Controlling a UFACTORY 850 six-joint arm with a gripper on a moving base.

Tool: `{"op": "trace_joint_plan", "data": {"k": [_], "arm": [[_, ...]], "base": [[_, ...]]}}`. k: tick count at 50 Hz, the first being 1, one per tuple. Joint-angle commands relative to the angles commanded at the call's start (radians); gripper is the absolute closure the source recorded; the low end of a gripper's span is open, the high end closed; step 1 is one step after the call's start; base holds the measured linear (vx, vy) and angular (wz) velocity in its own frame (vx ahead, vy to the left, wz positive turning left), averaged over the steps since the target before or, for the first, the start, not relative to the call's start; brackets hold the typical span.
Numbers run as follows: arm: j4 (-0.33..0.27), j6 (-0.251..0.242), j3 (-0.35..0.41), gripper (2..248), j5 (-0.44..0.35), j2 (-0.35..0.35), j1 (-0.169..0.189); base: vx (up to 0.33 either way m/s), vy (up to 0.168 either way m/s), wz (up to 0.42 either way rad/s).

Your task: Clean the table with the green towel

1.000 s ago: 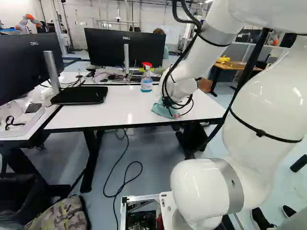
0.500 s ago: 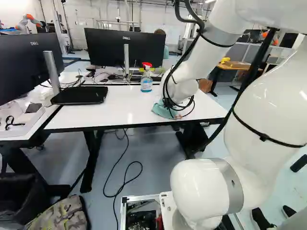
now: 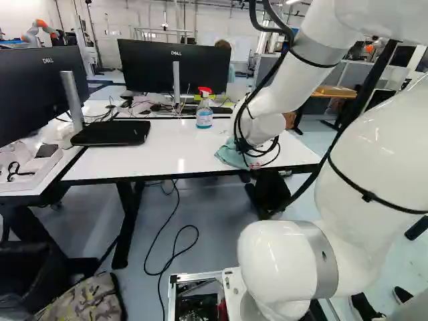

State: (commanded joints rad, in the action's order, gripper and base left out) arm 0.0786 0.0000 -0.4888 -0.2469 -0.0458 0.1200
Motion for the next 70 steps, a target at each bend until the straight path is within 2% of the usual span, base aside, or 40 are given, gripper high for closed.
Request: {"op": "trace_joint_plan", "data": {"k": [20,26,44,70], "arm": [[0.000,0.000,-0.059,219,0.000,0.058,0.070],[0.000,0.000,-0.084,219,0.000,0.082,0.076],[0.000,0.000,-0.172,219,0.000,0.164,0.059],[0.000,0.000,-0.253,219,0.000,0.236,-0.014]], "base": [[0.000,0.000,0.000],[0.000,0.000,0.000],[0.000,0.000,0.000],[0.000,0.000,0.000]]}}
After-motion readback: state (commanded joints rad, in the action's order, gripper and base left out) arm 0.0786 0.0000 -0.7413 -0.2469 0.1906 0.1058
